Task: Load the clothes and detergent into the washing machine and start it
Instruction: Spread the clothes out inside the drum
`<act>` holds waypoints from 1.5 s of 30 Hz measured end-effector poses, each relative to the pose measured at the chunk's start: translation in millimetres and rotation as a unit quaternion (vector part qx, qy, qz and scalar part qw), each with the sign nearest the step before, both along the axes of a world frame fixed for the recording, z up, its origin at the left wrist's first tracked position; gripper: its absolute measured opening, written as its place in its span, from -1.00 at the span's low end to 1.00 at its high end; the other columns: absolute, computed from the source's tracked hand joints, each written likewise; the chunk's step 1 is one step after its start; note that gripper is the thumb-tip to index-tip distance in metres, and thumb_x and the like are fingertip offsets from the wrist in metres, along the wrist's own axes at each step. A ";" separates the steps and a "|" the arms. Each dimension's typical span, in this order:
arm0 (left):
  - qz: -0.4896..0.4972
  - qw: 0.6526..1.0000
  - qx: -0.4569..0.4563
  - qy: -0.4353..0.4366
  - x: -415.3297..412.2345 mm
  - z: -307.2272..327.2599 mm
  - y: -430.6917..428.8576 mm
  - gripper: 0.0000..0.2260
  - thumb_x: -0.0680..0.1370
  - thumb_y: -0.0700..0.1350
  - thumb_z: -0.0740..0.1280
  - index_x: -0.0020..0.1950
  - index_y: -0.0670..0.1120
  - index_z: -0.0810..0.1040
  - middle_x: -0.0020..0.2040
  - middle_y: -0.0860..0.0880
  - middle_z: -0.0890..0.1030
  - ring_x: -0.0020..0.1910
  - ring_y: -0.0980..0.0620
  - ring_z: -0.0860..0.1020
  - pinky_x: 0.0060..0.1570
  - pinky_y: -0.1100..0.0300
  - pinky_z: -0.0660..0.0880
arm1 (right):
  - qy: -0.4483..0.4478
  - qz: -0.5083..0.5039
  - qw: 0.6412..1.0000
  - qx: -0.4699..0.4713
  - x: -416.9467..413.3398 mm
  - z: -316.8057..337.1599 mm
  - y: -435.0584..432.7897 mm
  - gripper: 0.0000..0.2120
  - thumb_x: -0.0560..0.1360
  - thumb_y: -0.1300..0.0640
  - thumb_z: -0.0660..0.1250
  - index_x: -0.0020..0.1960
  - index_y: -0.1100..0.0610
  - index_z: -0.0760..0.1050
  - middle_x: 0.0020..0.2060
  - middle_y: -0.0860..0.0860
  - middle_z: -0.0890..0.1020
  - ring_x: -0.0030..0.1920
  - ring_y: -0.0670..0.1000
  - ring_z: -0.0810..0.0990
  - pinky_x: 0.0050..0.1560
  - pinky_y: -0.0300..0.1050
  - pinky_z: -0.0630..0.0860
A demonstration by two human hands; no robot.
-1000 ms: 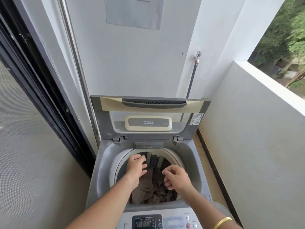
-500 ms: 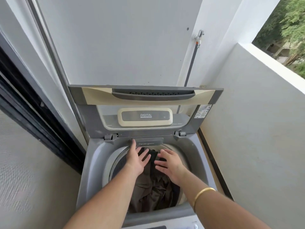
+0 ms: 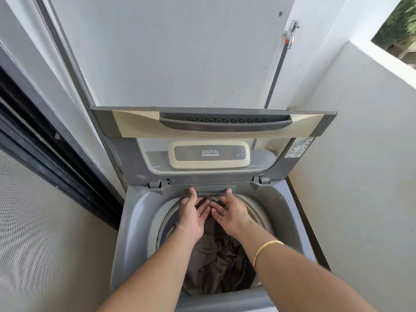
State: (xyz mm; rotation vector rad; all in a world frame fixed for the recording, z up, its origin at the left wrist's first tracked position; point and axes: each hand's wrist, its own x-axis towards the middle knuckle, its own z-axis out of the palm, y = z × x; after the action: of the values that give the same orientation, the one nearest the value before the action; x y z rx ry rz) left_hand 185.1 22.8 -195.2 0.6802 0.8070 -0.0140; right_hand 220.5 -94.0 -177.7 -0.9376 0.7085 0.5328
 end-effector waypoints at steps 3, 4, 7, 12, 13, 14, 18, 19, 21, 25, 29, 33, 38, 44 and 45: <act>0.001 1.000 -0.004 -0.005 -1.2 0.9 -1.0 -0.52 0.71 0.23 0.34 0.50 -0.05 0.50 0.43 -0.19 0.59 0.32 -0.20 0.64 0.30 -0.10 0.61 | 0.008 -0.017 1.000 0.018 1.2 -6.6 0.9 -0.61 0.74 -0.09 0.27 0.33 0.21 0.58 0.29 0.12 0.68 0.09 0.14 0.67 -0.12 -0.01 0.65; 0.004 1.000 -0.006 -0.005 -2.0 1.7 -2.2 -0.53 0.71 0.23 0.34 0.48 -0.04 0.49 0.42 -0.17 0.58 0.30 -0.19 0.65 0.29 -0.10 0.62 | 0.008 -0.024 0.999 0.029 0.2 -8.4 0.3 -0.60 0.74 -0.08 0.27 0.38 0.21 0.56 0.31 0.14 0.68 0.06 0.14 0.67 -0.15 -0.02 0.67; 0.006 1.000 -0.010 -0.007 -2.9 0.6 -4.6 -0.57 0.72 0.20 0.33 0.46 -0.06 0.47 0.35 -0.16 0.58 0.23 -0.19 0.67 0.30 -0.12 0.63 | 0.011 -0.050 0.996 0.067 -1.9 -13.8 -0.6 -0.70 0.77 0.01 0.23 0.36 0.20 0.52 0.31 0.19 0.63 0.08 0.18 0.67 -0.12 -0.02 0.70; -0.006 1.000 0.002 0.001 -4.1 -15.8 4.1 -0.80 0.77 0.02 0.30 0.24 -0.09 0.45 0.33 -0.17 0.64 0.23 -0.17 0.70 0.16 -0.02 0.62 | 0.016 -0.068 0.993 0.093 2.3 -18.9 -0.7 -0.80 0.78 0.23 0.18 -0.03 0.16 0.42 0.11 0.20 0.56 0.03 0.21 0.67 -0.27 -0.08 0.74; -0.005 1.000 0.008 0.007 -3.5 -18.6 5.7 -0.84 0.78 -0.01 0.29 0.20 -0.10 0.45 0.32 -0.15 0.65 0.25 -0.17 0.69 0.13 0.01 0.61 | 0.012 -0.073 0.993 0.093 3.6 -19.2 -0.3 -0.77 0.78 0.25 0.18 -0.06 0.16 0.40 0.05 0.19 0.56 0.02 0.20 0.67 -0.28 -0.09 0.74; -0.004 1.000 0.017 0.009 -3.2 -22.3 6.6 -0.87 0.78 -0.03 0.29 0.14 -0.08 0.46 0.30 -0.13 0.66 0.26 -0.17 0.68 0.11 0.02 0.60 | 0.010 -0.074 0.993 0.094 4.3 -20.8 -0.5 -0.75 0.78 0.27 0.17 -0.09 0.16 0.40 -0.02 0.17 0.57 0.00 0.19 0.67 -0.29 -0.11 0.74; -0.004 1.000 0.026 0.011 -11.1 -30.0 5.0 -0.87 0.77 -0.08 0.31 0.04 -0.05 0.48 0.19 -0.07 0.69 0.21 -0.11 0.69 0.09 0.06 0.59 | 0.008 -0.070 0.994 0.089 -1.7 -30.2 -4.2 -0.72 0.78 0.29 0.16 -0.12 0.18 0.41 -0.11 0.17 0.59 -0.04 0.14 0.66 -0.26 -0.13 0.74; -0.006 1.000 0.028 0.011 -15.2 -30.6 4.6 -0.87 0.77 -0.08 0.31 0.04 -0.05 0.49 0.18 -0.06 0.70 0.21 -0.10 0.70 0.09 0.06 0.60 | 0.006 -0.066 0.994 0.088 -4.2 -31.9 -6.0 -0.72 0.78 0.29 0.16 -0.11 0.18 0.41 -0.11 0.17 0.60 -0.04 0.13 0.67 -0.24 -0.13 0.75; -0.013 1.000 0.022 0.013 -28.4 -31.8 0.5 -0.88 0.77 -0.08 0.32 0.05 -0.05 0.51 0.17 -0.06 0.71 0.21 -0.11 0.70 0.08 0.04 0.60 | 0.006 -0.061 0.995 0.085 -14.6 -34.9 -11.7 -0.74 0.78 0.29 0.16 -0.09 0.20 0.43 -0.10 0.18 0.62 -0.03 0.13 0.67 -0.19 -0.12 0.76; -0.020 1.000 -0.001 0.018 -54.7 -29.9 -6.8 -0.88 0.77 -0.08 0.30 0.06 -0.03 0.53 0.23 -0.08 0.73 0.22 -0.13 0.70 0.12 0.02 0.59 | 0.013 -0.056 0.995 0.083 -39.8 -31.7 -23.3 -0.76 0.78 0.28 0.16 -0.03 0.23 0.50 -0.12 0.18 0.67 -0.03 0.11 0.68 -0.07 -0.10 0.78; -0.030 0.998 0.014 0.044 -71.8 -23.6 -8.8 -0.93 0.78 -0.10 0.29 0.12 -0.05 0.53 0.20 -0.14 0.77 0.24 -0.17 0.70 0.12 0.00 0.60 | 0.020 -0.066 0.995 0.073 -45.9 -24.1 -24.1 -0.75 0.78 0.28 0.15 -0.05 0.25 0.48 -0.13 0.20 0.65 -0.05 0.13 0.69 -0.22 -0.13 0.75; -0.037 0.995 0.044 0.076 -91.5 -24.3 -11.9 -0.94 0.78 -0.13 0.30 0.15 -0.09 0.54 0.20 -0.16 0.79 0.24 -0.21 0.72 0.11 0.00 0.63 | 0.036 -0.069 0.996 0.033 -43.5 -25.8 -24.8 -0.81 0.77 0.30 0.17 0.03 0.27 0.51 -0.04 0.24 0.67 -0.04 0.18 0.71 -0.28 -0.12 0.75; -0.101 0.983 0.096 0.116 -92.3 -9.8 -16.2 -0.90 0.79 -0.16 0.29 0.26 -0.15 0.54 0.22 -0.14 0.75 0.19 -0.19 0.73 0.13 -0.06 0.65 | 0.057 -0.042 0.997 -0.038 -61.5 -19.0 -38.5 -0.83 0.76 0.27 0.22 0.24 0.31 0.55 0.05 0.30 0.68 -0.05 0.22 0.72 -0.16 -0.04 0.74; -0.271 0.953 0.123 0.064 -73.4 44.4 -65.5 -0.82 0.78 -0.15 0.29 0.26 -0.21 0.62 0.14 -0.21 0.80 0.11 -0.18 0.75 0.03 -0.01 0.64 | -0.037 -0.014 0.997 -0.060 -76.8 49.9 -82.8 -0.85 0.74 0.24 0.28 0.19 0.33 0.54 -0.13 0.27 0.67 -0.24 0.17 0.69 -0.23 -0.06 0.67; -0.297 0.946 0.122 0.040 -66.6 57.6 -86.5 -0.81 0.78 -0.16 0.26 0.23 -0.21 0.63 0.13 -0.25 0.79 0.06 -0.18 0.75 0.01 -0.02 0.63 | -0.064 -0.025 0.996 -0.061 -75.5 67.3 -100.0 -0.86 0.73 0.24 0.29 0.17 0.32 0.54 -0.18 0.25 0.68 -0.27 0.17 0.68 -0.25 -0.07 0.65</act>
State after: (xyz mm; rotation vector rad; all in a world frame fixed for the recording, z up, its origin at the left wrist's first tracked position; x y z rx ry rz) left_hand 118.5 -63.7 -137.6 1.1460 0.6605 -0.4979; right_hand 145.1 -194.0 -110.4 -1.0549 0.6524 0.3860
